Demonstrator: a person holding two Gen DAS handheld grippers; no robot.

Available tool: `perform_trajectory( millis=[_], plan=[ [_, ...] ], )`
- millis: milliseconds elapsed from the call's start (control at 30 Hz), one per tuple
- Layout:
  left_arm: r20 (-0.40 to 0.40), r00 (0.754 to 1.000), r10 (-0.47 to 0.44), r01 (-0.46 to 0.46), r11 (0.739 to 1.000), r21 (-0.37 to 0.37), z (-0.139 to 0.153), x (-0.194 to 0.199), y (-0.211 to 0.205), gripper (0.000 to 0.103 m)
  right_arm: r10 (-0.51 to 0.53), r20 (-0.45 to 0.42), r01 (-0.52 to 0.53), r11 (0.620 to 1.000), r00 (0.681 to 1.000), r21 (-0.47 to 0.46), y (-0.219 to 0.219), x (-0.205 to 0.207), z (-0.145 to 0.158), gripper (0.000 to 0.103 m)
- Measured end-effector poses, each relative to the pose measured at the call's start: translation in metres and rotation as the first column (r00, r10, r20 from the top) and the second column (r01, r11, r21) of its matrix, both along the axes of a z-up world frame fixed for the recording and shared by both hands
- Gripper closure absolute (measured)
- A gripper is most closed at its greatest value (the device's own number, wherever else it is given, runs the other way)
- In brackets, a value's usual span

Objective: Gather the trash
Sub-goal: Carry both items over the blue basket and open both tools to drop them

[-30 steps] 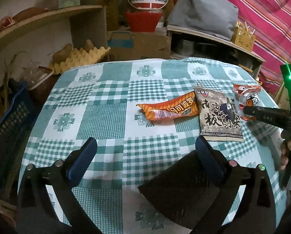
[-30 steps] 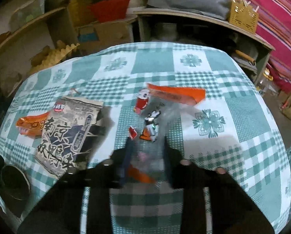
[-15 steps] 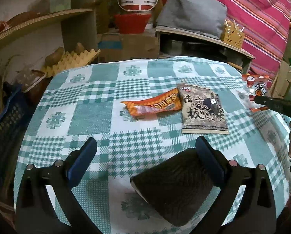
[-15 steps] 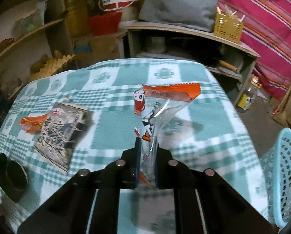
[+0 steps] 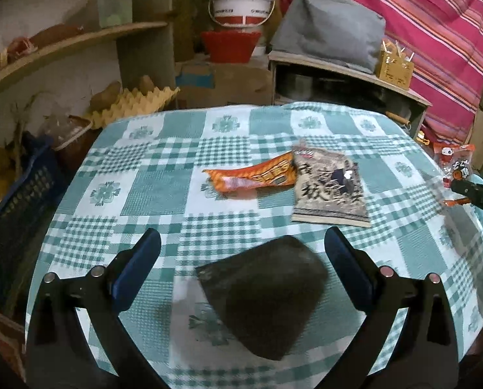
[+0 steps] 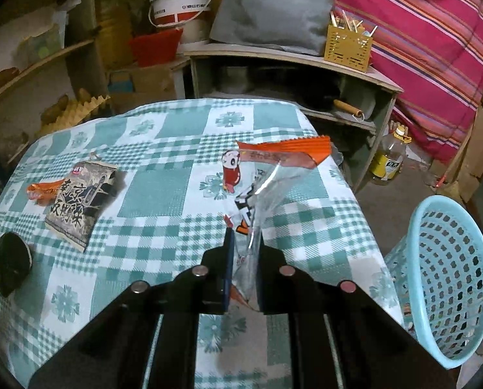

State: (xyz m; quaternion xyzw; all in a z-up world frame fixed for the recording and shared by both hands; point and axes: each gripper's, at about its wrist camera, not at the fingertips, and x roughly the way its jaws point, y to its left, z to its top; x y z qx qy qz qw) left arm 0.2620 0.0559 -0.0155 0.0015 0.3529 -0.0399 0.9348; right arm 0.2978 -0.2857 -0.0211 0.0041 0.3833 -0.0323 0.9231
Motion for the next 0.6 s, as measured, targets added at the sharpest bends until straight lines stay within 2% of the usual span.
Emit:
perform_trajectory(
  millis=[67,167,333,433,533,600],
  plan=[
    [0.012,1.0,0.014,-0.014,1.0,0.01,0.001,-0.004,-0.008,0.005,0.001,0.004,-0.001,1.0,1.0,0.002,-0.003,-0.004,0.001,0.091],
    [0.008,0.996,0.085,-0.085,0.996,0.027,-0.003,-0.006,-0.018,0.005,0.003,0.009,-0.003,1.0,1.0,0.001,-0.006,-0.009,0.003,0.091],
    [-0.064,0.982,0.178,-0.178,0.984,0.009,-0.02,0.002,-0.018,0.006,0.01,0.015,-0.01,1.0,1.0,-0.002,-0.011,-0.018,0.006,0.091],
    [-0.115,0.976,0.184,-0.186,0.983,-0.006,-0.032,0.007,-0.018,0.006,0.013,0.021,-0.013,1.0,1.0,-0.009,-0.014,-0.023,0.007,0.091],
    [-0.133,0.976,0.17,-0.174,0.985,-0.021,-0.038,0.009,-0.02,0.006,0.01,0.027,-0.01,1.0,1.0,-0.013,-0.02,-0.028,0.009,0.091],
    [-0.14,0.979,0.149,-0.155,0.988,-0.028,-0.039,0.01,-0.024,0.015,0.006,0.033,-0.006,1.0,0.999,-0.013,-0.024,-0.031,0.01,0.091]
  ],
)
